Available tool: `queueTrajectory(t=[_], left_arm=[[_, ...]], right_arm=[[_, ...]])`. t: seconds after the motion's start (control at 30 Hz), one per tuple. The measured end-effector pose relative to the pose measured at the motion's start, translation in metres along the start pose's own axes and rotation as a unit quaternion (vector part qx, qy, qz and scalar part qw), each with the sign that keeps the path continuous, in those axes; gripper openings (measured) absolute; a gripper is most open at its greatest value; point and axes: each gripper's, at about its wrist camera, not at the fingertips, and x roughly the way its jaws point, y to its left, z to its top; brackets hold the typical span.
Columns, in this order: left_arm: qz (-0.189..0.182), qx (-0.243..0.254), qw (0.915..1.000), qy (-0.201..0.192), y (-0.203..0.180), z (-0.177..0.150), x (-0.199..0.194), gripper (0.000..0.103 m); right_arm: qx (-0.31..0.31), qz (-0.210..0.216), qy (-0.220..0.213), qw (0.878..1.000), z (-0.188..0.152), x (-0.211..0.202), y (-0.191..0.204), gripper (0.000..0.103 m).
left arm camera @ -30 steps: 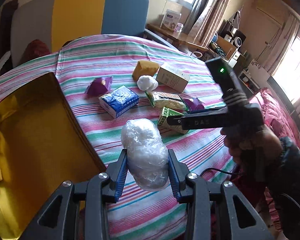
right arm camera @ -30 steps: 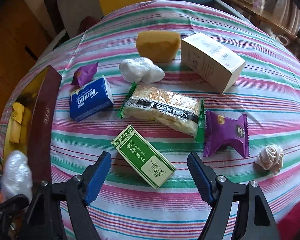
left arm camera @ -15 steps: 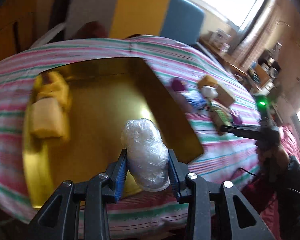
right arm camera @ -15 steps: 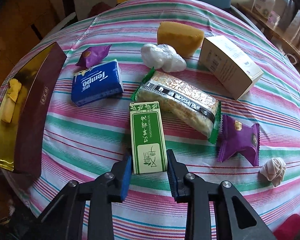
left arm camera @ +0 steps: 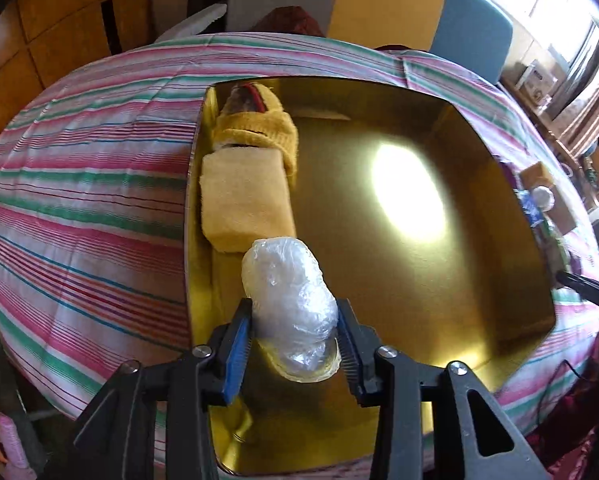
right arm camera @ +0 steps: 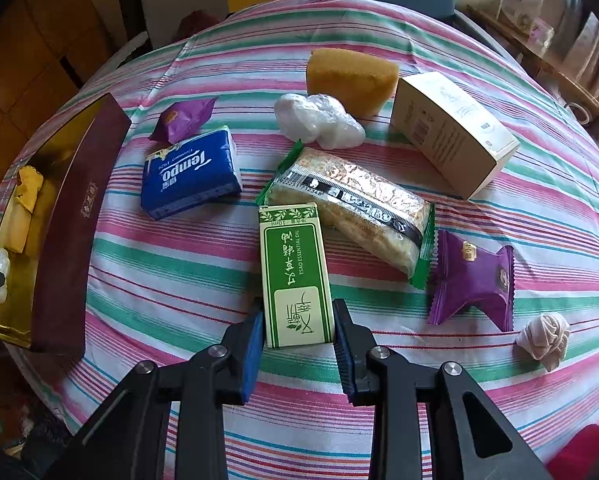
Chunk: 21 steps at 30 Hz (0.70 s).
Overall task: Organize objects
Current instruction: 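Place the bundle in the tray beside the sponge with the left tool while the right grasps the green-and-white box, then carry the green-and-white box into the gold tray and release it with the right tool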
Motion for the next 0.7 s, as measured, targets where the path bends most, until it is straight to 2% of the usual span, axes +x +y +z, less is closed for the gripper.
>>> queueTrajectory(t=[0.3, 0.43, 0.57, 0.7], left_arm=[[0.005, 0.003, 0.9988, -0.049, 0.003, -0.004, -0.027, 0.047], [-0.003, -0.021, 0.9960, -0.087, 0.015, -0.010, -0.049, 0.047], [-0.008, -0.039, 0.9945, -0.097, 0.026, -0.014, -0.058, 0.047], [-0.014, -0.053, 0.9932, -0.102, 0.035, -0.017, -0.060, 0.047]], right_arm=[[-0.001, -0.005, 0.005, 1.000, 0.004, 0.008, 0.004, 0.032], [0.007, 0.000, -0.021, 1.000, 0.003, -0.003, 0.002, 0.032], [0.025, 0.032, -0.059, 0.997, 0.000, -0.030, 0.002, 0.032], [-0.029, 0.080, -0.096, 0.992, 0.006, -0.063, 0.046, 0.032]])
